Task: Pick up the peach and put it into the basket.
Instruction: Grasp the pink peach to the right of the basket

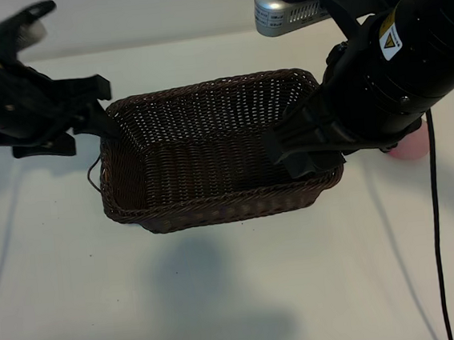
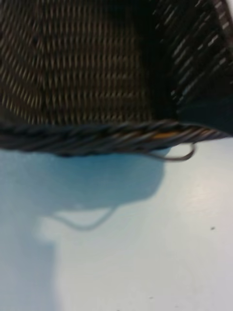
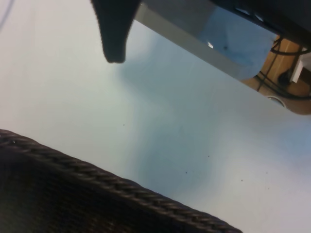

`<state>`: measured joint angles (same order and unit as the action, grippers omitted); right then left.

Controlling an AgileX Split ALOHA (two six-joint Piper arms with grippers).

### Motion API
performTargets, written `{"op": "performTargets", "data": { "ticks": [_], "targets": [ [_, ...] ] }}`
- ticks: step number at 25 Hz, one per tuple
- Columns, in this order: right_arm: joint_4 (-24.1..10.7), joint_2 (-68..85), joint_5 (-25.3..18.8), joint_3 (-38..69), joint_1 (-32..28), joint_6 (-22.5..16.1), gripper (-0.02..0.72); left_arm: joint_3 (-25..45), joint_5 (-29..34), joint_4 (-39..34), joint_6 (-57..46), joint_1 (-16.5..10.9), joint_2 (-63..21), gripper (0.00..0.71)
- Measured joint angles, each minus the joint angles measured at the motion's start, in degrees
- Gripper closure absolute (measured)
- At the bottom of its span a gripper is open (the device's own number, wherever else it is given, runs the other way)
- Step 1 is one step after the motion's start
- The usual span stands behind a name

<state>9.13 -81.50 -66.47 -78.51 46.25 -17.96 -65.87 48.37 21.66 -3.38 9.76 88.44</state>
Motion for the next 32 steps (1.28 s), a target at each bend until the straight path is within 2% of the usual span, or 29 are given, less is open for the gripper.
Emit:
{"op": "performTargets", "data": {
  "ticks": [4, 8, 14, 18, 29, 32],
  "targets": [
    [0.0, 0.0, 0.0, 0.0, 0.0, 0.0, 0.151, 0.0, 3.0, 0.2, 0.0, 0.4, -6.4, 0.169],
    [0.0, 0.0, 0.0, 0.0, 0.0, 0.0, 0.151, 0.0, 3.9, 0.2, -0.7, 2.7, -11.8, 0.169],
    [0.0, 0.0, 0.0, 0.0, 0.0, 0.0, 0.151, 0.0, 4.2, 0.2, -3.7, 9.8, -14.4, 0.169],
    [0.0, 0.0, -0.1, 0.0, 0.0, 0.0, 0.151, 0.0, 4.2, 0.1, -5.6, 13.1, -14.4, 0.169],
    [0.2, 0.0, -1.1, 0.0, 0.0, 0.0, 0.151, 0.0, 8.1, -0.2, -7.7, 13.9, -16.2, 0.169],
    [0.2, 0.0, -1.1, 0.0, 0.0, 0.0, 0.151, 0.0, 8.1, -0.5, -8.9, 15.6, -19.0, 0.169]
  ]
}}
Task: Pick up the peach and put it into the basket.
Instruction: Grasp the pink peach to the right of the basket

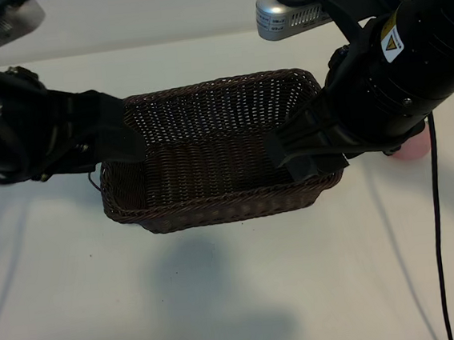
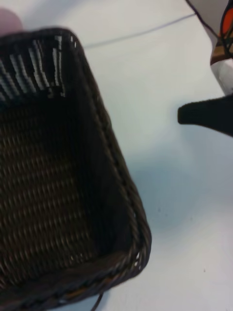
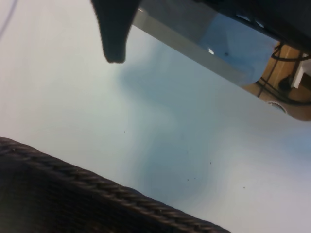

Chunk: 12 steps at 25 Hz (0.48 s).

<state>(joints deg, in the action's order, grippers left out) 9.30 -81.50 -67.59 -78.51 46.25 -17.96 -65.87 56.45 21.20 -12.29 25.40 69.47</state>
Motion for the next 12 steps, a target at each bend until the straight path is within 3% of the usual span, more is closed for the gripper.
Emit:
{"op": "performTargets", "data": {
  "ticks": [7, 12],
  "targets": [
    [0.1, 0.0, -0.1, 0.0, 0.0, 0.0, 0.151, 0.0, 0.6, -9.4, -8.9, 6.9, -1.8, 0.169],
    [0.1, 0.0, -0.9, 0.0, 0.0, 0.0, 0.151, 0.2, 2.0, -13.5, -12.4, 8.1, -2.4, 0.169]
  ]
}}
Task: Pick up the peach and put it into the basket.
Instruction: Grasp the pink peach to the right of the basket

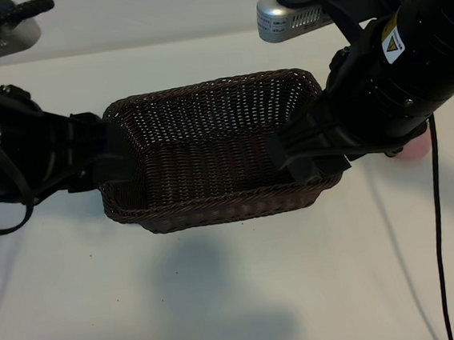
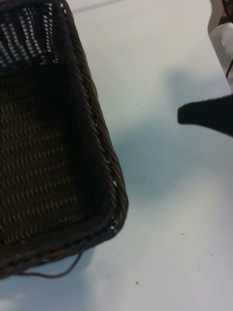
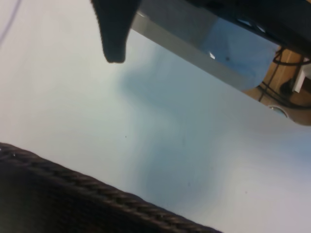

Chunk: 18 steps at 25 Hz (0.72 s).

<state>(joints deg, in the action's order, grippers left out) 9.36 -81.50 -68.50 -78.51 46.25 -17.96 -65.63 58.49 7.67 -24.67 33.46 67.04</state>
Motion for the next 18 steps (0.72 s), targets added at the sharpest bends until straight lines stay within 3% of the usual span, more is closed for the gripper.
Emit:
{"op": "performTargets", "data": {
  "ticks": [7, 18],
  "targets": [
    [0.1, 0.0, -0.4, 0.0, 0.0, 0.0, 0.151, 5.7, -2.2, 1.0, -1.2, 0.1, -3.9, 0.169],
    [0.9, 0.0, -0.4, 0.0, 0.0, 0.0, 0.151, 6.0, -5.4, 5.5, 1.5, 0.2, -4.2, 0.169]
  ]
}}
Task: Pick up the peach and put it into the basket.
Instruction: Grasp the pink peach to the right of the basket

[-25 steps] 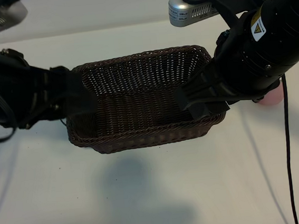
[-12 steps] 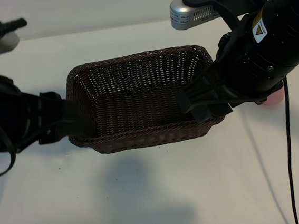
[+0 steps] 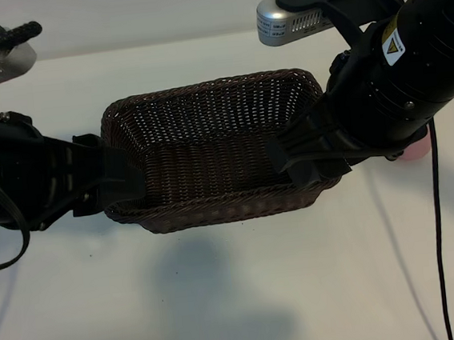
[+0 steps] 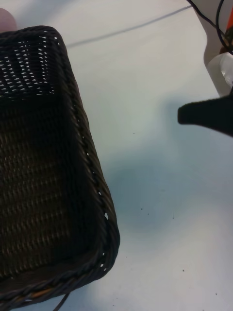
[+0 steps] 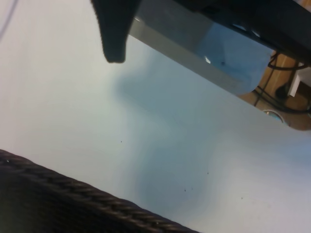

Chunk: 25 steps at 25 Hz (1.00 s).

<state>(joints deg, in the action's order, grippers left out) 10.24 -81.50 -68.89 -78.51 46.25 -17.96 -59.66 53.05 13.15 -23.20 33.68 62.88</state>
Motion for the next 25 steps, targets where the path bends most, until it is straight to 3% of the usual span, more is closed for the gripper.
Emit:
{"op": "performTargets", "data": {
  "ticks": [15, 25],
  "targets": [
    [1.5, 0.0, -0.3, 0.0, 0.0, 0.0, 0.151, -3.9, 2.1, 1.2, 0.7, 0.0, 0.0, 0.167],
    [1.6, 0.0, -0.8, 0.0, 0.0, 0.0, 0.151, -2.4, -3.8, 6.8, -1.8, 0.1, 2.5, 0.167]
  ]
}}
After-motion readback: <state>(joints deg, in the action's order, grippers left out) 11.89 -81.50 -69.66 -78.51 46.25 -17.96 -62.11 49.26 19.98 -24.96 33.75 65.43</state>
